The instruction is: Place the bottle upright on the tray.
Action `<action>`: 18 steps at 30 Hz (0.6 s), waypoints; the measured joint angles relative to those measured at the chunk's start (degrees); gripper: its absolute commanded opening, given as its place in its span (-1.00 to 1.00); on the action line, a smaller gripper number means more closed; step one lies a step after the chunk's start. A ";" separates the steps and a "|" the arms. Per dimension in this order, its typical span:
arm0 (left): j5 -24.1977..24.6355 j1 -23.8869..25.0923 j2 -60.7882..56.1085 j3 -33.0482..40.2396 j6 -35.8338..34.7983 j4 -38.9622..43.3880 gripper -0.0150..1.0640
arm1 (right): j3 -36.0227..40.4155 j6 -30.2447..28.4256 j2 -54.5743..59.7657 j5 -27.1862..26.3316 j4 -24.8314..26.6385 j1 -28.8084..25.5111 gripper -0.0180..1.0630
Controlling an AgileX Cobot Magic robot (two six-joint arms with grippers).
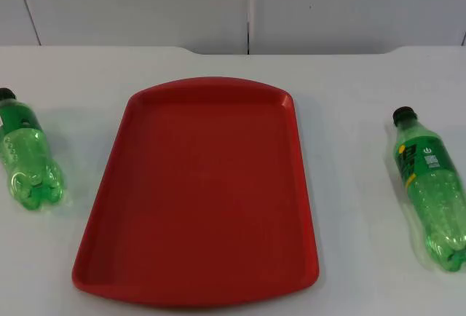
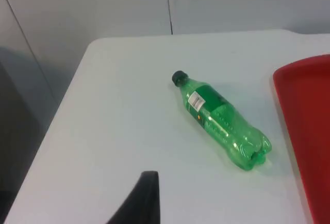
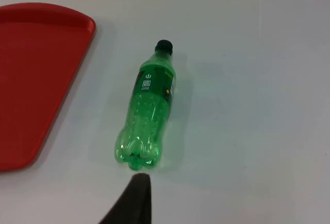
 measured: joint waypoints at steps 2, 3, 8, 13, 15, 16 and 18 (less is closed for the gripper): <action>-0.53 0.00 0.00 0.00 0.00 0.00 0.97 | 0.00 0.00 0.00 0.00 0.00 0.00 0.98; -1.30 0.00 0.00 0.00 0.00 0.00 0.97 | 0.00 0.00 0.00 0.00 0.00 0.00 0.98; -2.91 0.00 0.00 0.00 0.00 -0.47 0.97 | 0.00 0.00 0.00 0.00 0.00 0.00 0.98; -2.88 0.00 0.00 0.00 0.00 -0.47 0.97 | 0.00 0.00 0.00 0.00 0.00 0.00 0.98; -2.88 0.00 0.00 0.00 0.00 -0.47 0.97 | 0.00 0.00 0.00 0.00 0.00 0.00 0.98; -2.88 0.00 0.00 0.00 0.00 -0.47 0.97 | 0.00 0.00 0.00 0.00 0.00 0.00 0.98; -2.88 0.00 0.00 0.00 0.00 -0.47 0.97 | 0.00 0.00 0.00 0.00 0.00 0.00 0.98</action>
